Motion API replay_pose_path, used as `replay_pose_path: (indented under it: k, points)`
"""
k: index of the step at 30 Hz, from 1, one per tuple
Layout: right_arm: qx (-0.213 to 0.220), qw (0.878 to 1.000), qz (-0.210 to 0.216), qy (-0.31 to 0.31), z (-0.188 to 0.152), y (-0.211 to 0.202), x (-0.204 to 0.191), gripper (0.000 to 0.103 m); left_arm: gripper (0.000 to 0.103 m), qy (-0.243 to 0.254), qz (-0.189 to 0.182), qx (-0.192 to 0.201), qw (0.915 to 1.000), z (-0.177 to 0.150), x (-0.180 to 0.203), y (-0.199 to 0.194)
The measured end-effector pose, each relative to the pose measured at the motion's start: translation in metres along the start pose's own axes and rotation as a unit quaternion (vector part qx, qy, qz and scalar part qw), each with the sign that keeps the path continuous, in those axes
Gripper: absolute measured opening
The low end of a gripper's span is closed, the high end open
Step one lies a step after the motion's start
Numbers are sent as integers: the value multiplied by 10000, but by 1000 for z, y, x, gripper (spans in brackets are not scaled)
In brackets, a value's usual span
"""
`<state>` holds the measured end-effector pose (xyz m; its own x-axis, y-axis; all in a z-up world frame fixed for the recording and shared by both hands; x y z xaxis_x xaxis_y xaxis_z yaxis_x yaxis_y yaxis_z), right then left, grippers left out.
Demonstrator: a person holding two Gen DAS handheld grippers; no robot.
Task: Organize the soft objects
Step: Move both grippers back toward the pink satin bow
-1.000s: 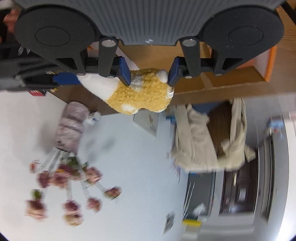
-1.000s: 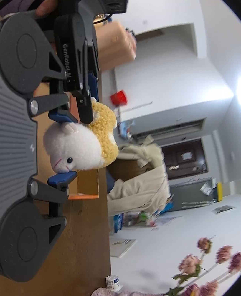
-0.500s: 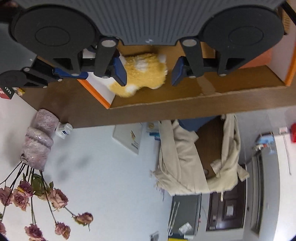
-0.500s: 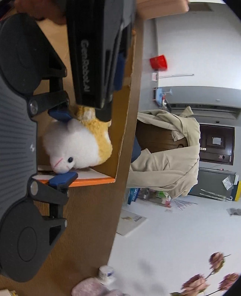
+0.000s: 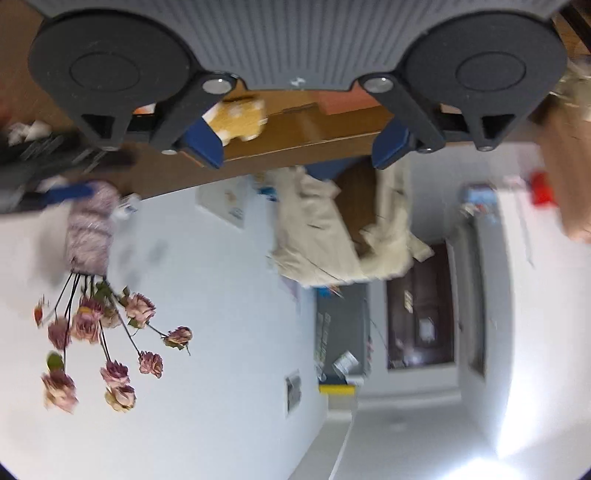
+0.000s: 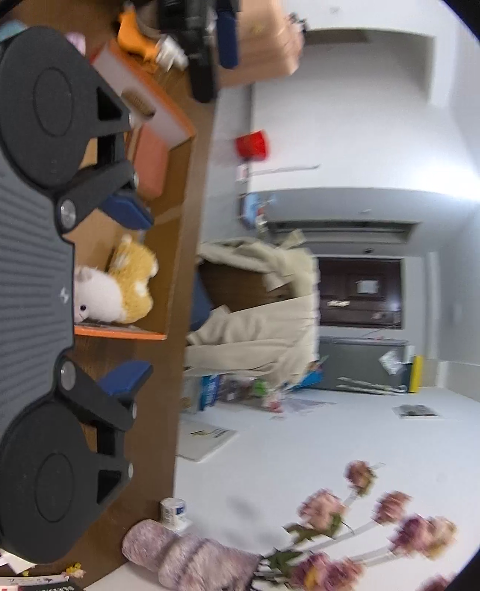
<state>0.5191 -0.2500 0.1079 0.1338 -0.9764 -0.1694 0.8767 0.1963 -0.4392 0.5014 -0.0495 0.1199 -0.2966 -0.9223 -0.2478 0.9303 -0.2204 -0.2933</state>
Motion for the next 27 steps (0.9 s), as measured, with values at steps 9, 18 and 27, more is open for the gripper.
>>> replay_pose_path:
  k: [9, 18, 27]
  points:
    - [498, 9971, 570, 4, -61, -125, -34, 94, 101, -185, 240, 70, 9995, -58, 11, -138]
    - [379, 9971, 664, 9, -170, -173, -62, 100, 103, -501, 390, 12, 9980, -131, 26, -230]
    - [-50, 9989, 457, -90, -213, -168, -70, 100, 103, -634, 149, -620, 9959, -187, 39, -208]
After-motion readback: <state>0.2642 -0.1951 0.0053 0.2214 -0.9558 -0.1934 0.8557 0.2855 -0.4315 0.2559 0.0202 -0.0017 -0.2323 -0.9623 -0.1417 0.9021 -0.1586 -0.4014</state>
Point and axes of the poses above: each gripper's, at about its wrist camera, not at the fingertips, and y roughly the way its jaws point, x to its right, z to its top, the point moved 9 cm from there along y, roughly the way its jaws point, and after that the axes turned 10 degrees about y, right-handed, at the moved point
